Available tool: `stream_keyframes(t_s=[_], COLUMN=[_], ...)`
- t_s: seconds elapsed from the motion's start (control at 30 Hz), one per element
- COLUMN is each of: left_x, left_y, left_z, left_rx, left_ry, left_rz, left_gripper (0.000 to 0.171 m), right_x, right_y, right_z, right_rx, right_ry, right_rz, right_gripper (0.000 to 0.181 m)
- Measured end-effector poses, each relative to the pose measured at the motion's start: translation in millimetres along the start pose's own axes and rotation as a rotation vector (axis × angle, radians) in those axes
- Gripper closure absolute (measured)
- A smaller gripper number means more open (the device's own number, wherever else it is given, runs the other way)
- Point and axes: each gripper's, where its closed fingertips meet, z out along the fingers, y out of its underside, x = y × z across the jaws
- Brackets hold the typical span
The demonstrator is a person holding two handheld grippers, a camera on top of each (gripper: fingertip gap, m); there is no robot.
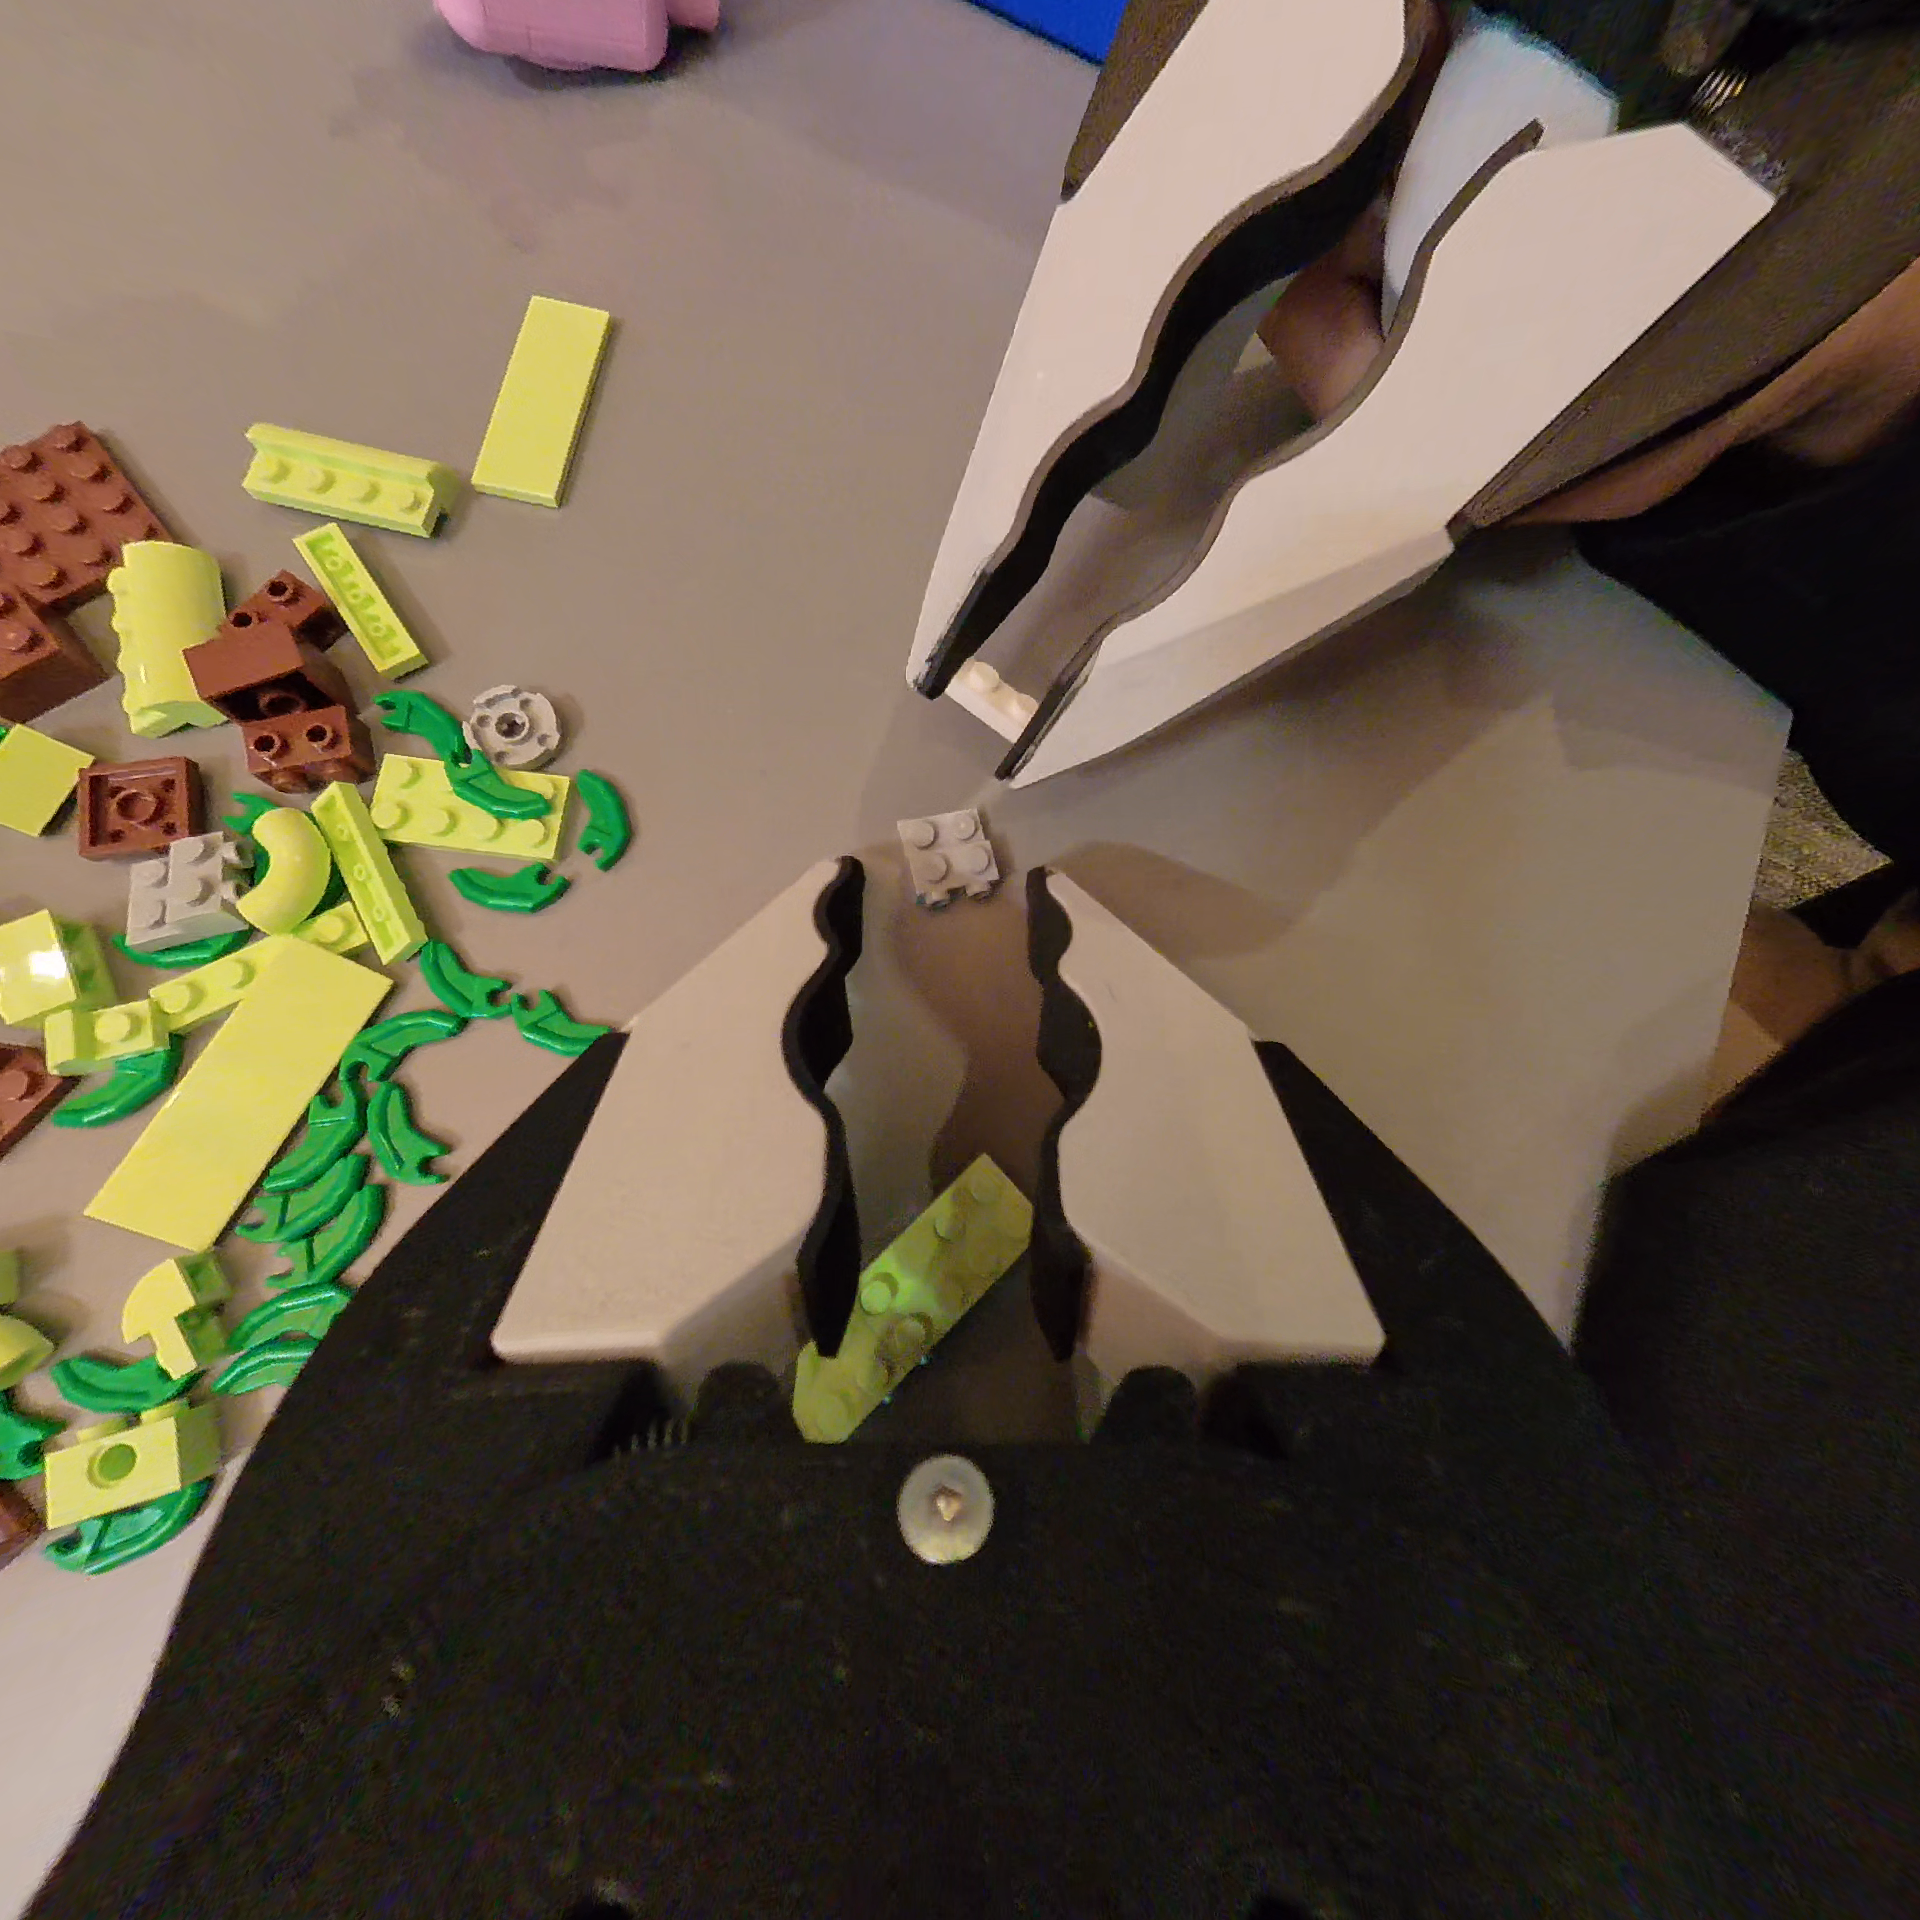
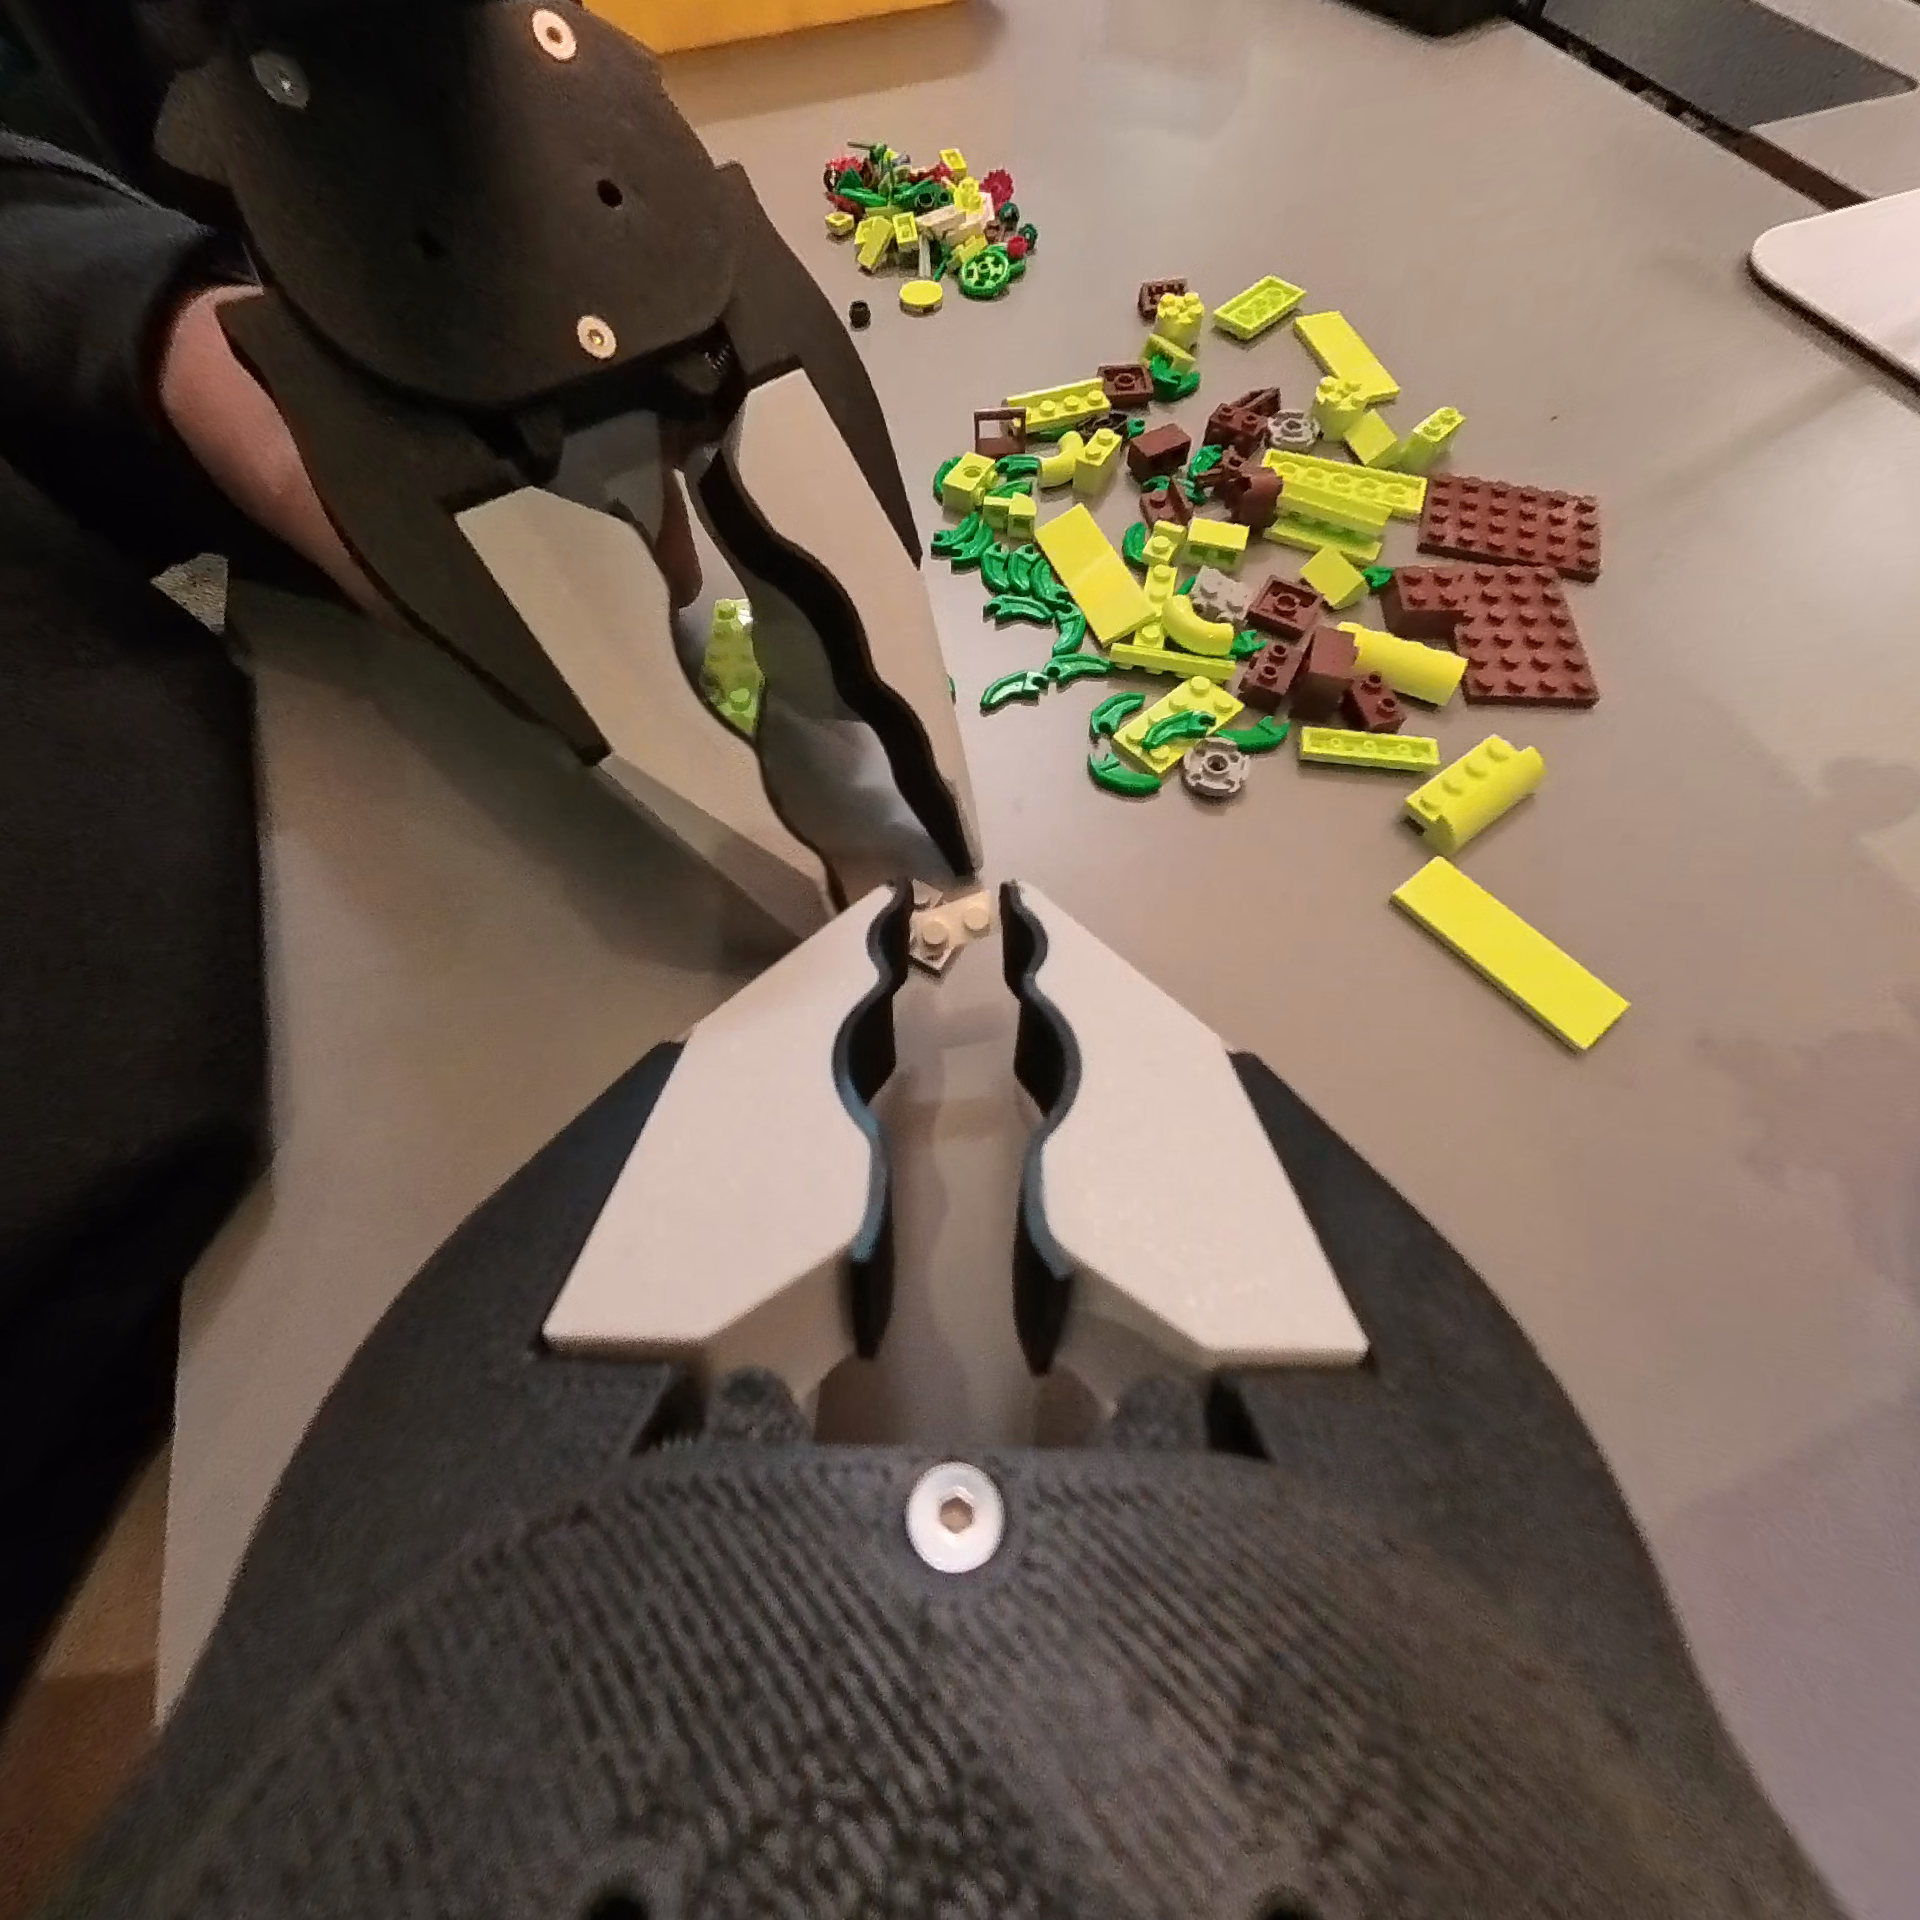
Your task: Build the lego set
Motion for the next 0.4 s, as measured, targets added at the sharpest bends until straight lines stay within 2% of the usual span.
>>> stream_keyframes(t_s=[0.4], left_x=[3.1], left_y=[0.6], left_z=[0.4], left_rx=[-0.005], left_ry=[-0.015], left_rz=[0.048], left_gripper=[0.157], right_x=[1.5], right_y=[-4.6], right_z=[-3.8], right_rx=[0.039], right_ry=[-0.009], right_rz=[0.026], right_gripper=[0.166])
